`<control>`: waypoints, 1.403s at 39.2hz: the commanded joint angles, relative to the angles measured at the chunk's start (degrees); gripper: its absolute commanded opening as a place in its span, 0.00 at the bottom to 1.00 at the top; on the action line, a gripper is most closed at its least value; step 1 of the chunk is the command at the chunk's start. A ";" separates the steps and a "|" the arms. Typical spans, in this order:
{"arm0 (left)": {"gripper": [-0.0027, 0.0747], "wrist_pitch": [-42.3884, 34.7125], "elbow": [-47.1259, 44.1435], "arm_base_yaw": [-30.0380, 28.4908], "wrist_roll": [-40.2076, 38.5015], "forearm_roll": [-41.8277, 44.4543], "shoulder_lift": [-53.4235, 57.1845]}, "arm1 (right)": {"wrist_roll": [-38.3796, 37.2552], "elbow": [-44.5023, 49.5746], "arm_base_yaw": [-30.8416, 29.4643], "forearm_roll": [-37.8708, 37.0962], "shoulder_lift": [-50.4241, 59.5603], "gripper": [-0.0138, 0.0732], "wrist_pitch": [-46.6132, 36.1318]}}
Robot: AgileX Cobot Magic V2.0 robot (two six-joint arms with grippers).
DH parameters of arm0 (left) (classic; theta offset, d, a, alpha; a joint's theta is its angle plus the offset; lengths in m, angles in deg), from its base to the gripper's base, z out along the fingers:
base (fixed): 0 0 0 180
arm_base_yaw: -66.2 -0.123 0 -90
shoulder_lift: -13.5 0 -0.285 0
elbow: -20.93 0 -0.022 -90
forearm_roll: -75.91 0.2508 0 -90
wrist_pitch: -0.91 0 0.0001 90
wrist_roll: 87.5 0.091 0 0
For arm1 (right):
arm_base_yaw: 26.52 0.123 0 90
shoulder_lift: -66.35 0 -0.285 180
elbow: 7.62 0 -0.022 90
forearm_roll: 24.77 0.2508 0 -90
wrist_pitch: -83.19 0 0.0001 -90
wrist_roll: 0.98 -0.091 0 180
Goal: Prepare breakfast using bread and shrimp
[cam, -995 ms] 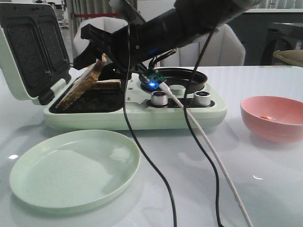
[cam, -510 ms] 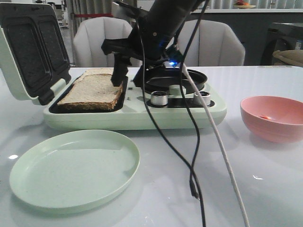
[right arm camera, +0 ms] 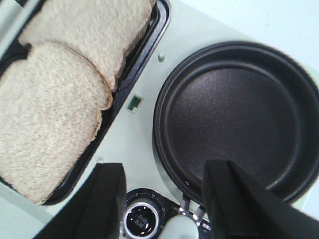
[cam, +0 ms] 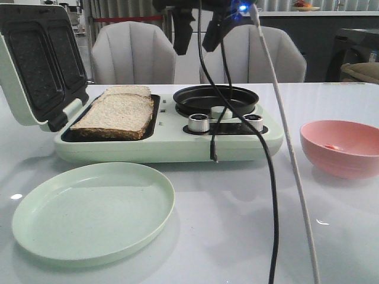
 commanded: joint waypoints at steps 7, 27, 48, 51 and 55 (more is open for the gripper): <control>0.77 -4.64 1.34 0.41 -0.65 -0.63 -0.64 | 0.30 -1.01 -0.25 -1.15 10.75 0.69 -0.65; 0.77 -4.64 1.34 0.41 -0.65 -0.63 -0.64 | 2.84 25.58 -0.25 -0.44 34.82 0.69 -11.38; 0.77 -4.64 1.34 0.41 -0.65 -0.63 -0.64 | 2.84 74.74 -0.25 0.03 74.53 0.69 -40.37; 0.77 -4.64 1.34 0.41 -0.65 -0.63 -0.64 | 2.84 80.80 -0.25 0.03 80.37 0.69 -44.03; 0.77 -4.64 1.34 0.41 -0.65 -0.63 -0.64 | 2.84 88.96 -0.25 0.03 87.96 0.69 -47.71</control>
